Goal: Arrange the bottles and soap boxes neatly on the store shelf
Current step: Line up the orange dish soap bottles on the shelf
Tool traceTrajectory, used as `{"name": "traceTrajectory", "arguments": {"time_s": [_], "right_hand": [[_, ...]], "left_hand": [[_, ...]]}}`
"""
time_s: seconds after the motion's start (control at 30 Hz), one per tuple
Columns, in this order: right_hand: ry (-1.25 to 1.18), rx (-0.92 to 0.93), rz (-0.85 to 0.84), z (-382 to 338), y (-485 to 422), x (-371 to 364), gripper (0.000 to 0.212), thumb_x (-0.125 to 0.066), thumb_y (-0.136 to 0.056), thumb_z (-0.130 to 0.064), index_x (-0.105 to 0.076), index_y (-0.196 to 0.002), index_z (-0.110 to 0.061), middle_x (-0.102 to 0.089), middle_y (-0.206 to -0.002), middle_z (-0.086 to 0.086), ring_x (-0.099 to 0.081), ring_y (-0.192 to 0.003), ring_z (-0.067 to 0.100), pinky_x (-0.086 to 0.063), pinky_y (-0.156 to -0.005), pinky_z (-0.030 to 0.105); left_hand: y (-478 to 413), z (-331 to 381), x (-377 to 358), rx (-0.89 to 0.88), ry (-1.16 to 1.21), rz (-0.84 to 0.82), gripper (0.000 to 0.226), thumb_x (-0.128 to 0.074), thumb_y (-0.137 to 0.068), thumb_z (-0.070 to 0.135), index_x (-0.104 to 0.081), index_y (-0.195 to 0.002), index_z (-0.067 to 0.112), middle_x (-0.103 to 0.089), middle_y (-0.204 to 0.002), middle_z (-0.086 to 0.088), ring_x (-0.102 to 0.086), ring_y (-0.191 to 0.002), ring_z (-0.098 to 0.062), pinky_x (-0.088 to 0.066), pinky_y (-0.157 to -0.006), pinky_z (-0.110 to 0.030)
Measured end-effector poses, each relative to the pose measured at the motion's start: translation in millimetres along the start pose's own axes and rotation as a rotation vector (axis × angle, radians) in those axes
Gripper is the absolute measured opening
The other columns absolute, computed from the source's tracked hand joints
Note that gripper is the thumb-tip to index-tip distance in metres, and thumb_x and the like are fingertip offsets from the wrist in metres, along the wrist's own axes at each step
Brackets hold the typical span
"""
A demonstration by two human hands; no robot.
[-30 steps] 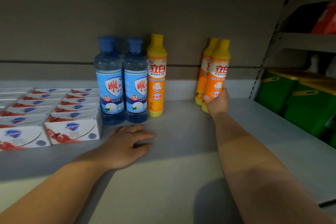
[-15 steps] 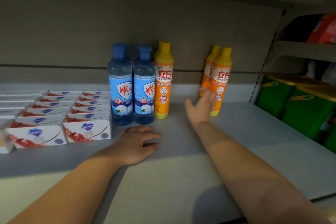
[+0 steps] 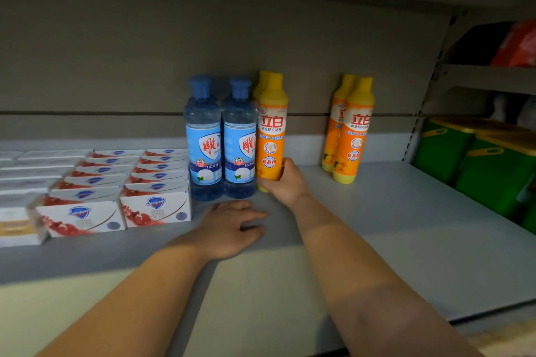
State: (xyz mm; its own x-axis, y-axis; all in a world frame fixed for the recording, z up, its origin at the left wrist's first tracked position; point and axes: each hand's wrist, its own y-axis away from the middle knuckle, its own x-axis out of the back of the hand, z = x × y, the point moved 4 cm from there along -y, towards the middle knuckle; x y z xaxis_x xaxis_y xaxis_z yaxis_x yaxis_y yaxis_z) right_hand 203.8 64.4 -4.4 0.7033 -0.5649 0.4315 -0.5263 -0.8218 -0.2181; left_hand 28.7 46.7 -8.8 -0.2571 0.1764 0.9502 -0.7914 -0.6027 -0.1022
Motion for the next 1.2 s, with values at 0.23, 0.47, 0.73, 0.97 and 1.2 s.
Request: {"name": "traceTrajectory", "arguments": {"time_s": [0.23, 0.47, 0.73, 0.97, 1.2], "right_hand": [[0.009, -0.007, 0.057, -4.8, 46.1, 12.5, 0.061, -0.078, -0.072, -0.029, -0.045, -0.123, -0.020, -0.054, -0.124, 0.003, -0.054, -0.104, 0.016, -0.045, -0.083, 0.028], [0.032, 0.069, 0.009, -13.8, 92.1, 18.3, 0.059, -0.076, -0.074, -0.031, -0.048, -0.125, -0.023, -0.058, -0.123, 0.001, -0.057, -0.108, 0.018, -0.046, -0.086, 0.029], [0.358, 0.425, -0.049, -34.8, 109.6, 12.7, 0.068, -0.073, -0.077, -0.039, -0.041, -0.134, -0.019, -0.049, -0.122, 0.009, -0.050, -0.112, 0.025, -0.042, -0.097, 0.037], [-0.124, 0.406, 0.101, -41.6, 116.2, 30.3, 0.060, -0.072, -0.079, -0.032, -0.033, -0.124, -0.038, -0.040, -0.114, -0.027, -0.047, -0.100, -0.011, -0.035, -0.079, -0.002], [-0.424, 0.490, 0.199, -50.9, 123.7, 37.0, 0.044, -0.061, -0.078, -0.030, -0.041, -0.117, -0.038, -0.044, -0.113, -0.019, -0.052, -0.097, -0.013, -0.049, -0.075, 0.012]], "left_hand": [[2.8, 0.5, 4.7, -0.005, 0.070, -0.013, 0.045, -0.047, -0.094, 0.049, -0.042, -0.138, 0.040, -0.039, -0.146, 0.011, -0.031, -0.135, -0.010, -0.021, -0.110, -0.029], [9.5, 6.0, 23.7, 0.090, 0.848, 0.209, 0.073, -0.061, -0.086, 0.046, -0.023, -0.146, 0.034, -0.053, -0.124, 0.012, -0.052, -0.109, 0.001, -0.041, -0.086, -0.019], [31.2, 18.1, 62.8, -0.107, 1.240, 0.690, 0.038, -0.072, -0.072, 0.026, -0.055, -0.105, 0.031, -0.067, -0.096, 0.023, -0.065, -0.092, 0.006, -0.052, -0.071, -0.013], [31.9, 1.7, 69.7, -0.010, 1.842, 0.758, 0.046, -0.070, -0.072, 0.034, -0.054, -0.115, 0.027, -0.072, -0.103, 0.001, -0.070, -0.095, -0.017, -0.058, -0.070, -0.035], [29.6, 4.9, 67.7, 0.029, 1.847, 0.568, 0.060, -0.066, -0.067, 0.050, -0.053, -0.120, 0.025, -0.073, -0.105, -0.001, -0.069, -0.098, -0.018, -0.058, -0.069, -0.033]]}}
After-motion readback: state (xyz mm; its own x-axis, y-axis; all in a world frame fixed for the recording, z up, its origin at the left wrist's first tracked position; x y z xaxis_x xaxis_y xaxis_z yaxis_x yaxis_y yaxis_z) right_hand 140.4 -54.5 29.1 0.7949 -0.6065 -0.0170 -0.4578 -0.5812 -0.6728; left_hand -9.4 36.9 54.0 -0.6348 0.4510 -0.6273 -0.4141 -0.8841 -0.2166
